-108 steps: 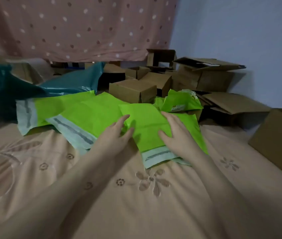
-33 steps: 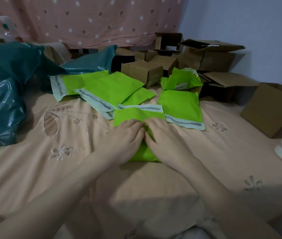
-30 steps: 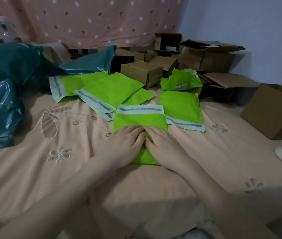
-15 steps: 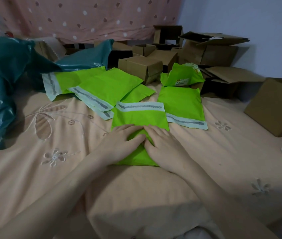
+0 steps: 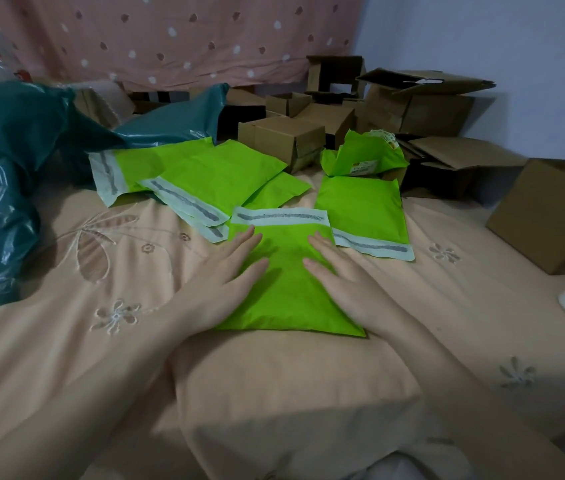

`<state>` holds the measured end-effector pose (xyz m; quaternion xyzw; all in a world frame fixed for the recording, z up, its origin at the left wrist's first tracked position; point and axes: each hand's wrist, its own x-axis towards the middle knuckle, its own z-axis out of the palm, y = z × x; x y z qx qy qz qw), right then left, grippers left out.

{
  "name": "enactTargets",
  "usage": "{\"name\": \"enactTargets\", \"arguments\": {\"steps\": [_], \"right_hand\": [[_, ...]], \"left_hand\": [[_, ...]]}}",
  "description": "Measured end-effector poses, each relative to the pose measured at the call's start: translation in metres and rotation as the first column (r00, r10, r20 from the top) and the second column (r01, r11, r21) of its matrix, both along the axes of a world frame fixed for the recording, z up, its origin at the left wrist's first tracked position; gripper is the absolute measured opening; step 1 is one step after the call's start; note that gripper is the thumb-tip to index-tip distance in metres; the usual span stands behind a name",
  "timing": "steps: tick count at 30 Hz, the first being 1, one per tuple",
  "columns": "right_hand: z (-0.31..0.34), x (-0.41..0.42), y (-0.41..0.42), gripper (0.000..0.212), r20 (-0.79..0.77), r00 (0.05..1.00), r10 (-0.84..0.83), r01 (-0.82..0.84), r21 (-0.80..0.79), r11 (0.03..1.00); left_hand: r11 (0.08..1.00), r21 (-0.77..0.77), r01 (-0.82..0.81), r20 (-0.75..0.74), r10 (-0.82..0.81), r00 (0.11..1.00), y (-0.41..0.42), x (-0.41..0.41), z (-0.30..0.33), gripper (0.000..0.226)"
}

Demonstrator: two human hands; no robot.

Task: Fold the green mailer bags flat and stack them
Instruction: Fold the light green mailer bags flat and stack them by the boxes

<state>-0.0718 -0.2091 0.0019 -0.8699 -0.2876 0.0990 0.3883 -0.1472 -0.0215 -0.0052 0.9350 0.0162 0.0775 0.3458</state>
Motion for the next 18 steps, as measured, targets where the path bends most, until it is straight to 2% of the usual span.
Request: {"name": "enactTargets", "arguments": {"steps": [2,4,6,10,12,14,16,18], "right_hand": [[-0.003,0.01,-0.005,0.053,0.135,0.99,0.048,-0.031,-0.129,0.991],[-0.007,0.018,-0.007,0.053,0.143,0.984,0.103,-0.064,-0.257,0.964],[-0.014,0.022,-0.01,0.055,0.144,0.979,0.147,-0.085,-0.366,0.927],[-0.021,0.025,-0.01,0.056,0.175,0.971,0.16,-0.071,-0.433,0.899],[-0.021,0.027,-0.01,0.055,0.16,0.975,0.152,-0.081,-0.38,0.921],[-0.018,0.029,-0.01,0.05,0.15,0.985,0.089,-0.061,-0.184,0.981],[-0.016,0.031,-0.014,0.042,0.219,0.974,-0.065,0.055,0.049,0.997],[-0.014,0.035,-0.018,0.031,0.263,0.934,-0.244,0.211,0.147,0.966]], "left_hand": [[0.981,0.185,0.052,0.028,-0.058,0.998,0.013,0.004,-0.001,0.066],[0.95,0.292,0.113,-0.058,-0.1,0.993,0.023,0.008,-0.004,0.064],[0.926,0.348,0.148,-0.153,-0.1,0.983,0.027,0.009,-0.008,0.051],[0.895,0.414,0.165,-0.186,-0.095,0.978,0.031,0.01,-0.015,0.051],[0.916,0.36,0.175,-0.185,-0.114,0.976,0.032,0.013,-0.016,0.051],[0.986,0.154,0.071,-0.07,-0.061,0.996,0.033,0.014,-0.015,0.05],[0.994,-0.019,-0.109,0.146,0.11,0.983,0.034,0.015,-0.013,0.044],[0.956,-0.084,-0.282,0.231,0.294,0.927,0.036,0.018,-0.007,0.037]]}}
